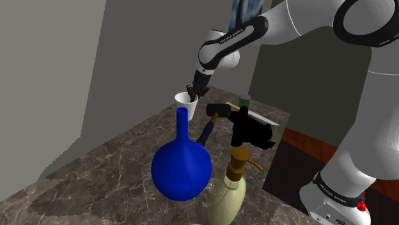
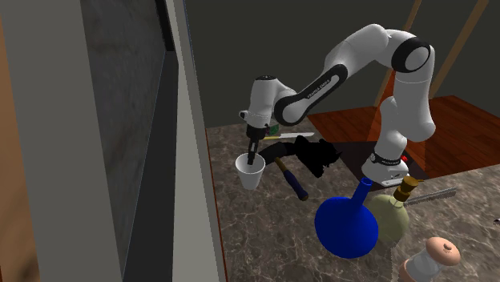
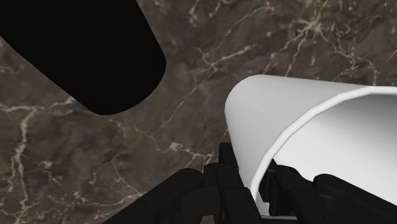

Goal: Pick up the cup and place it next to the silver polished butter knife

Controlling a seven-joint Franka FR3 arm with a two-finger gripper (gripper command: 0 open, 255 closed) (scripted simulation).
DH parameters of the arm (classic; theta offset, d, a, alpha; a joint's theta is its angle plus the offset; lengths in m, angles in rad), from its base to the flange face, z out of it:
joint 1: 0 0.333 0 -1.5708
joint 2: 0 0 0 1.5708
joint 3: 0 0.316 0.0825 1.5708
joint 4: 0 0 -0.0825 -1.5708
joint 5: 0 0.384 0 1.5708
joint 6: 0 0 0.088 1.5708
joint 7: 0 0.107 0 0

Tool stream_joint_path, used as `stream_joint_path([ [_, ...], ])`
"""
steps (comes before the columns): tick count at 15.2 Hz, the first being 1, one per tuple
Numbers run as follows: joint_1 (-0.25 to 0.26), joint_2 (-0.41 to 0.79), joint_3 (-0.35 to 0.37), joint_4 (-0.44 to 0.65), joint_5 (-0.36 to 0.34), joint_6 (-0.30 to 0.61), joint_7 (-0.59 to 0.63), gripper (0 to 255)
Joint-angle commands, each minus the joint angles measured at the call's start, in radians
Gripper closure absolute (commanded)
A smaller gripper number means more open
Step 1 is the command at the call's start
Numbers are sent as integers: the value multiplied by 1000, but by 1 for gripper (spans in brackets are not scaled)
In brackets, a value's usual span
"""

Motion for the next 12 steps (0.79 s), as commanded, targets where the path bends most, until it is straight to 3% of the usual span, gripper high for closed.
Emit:
stream_joint_path([
  [1, 0, 0, 0, 0, 0, 0, 0, 255],
  [7, 0, 0, 0, 0, 0, 0, 0, 255],
  [12, 0, -33, -3, 25, -10, -57, 15, 255],
])
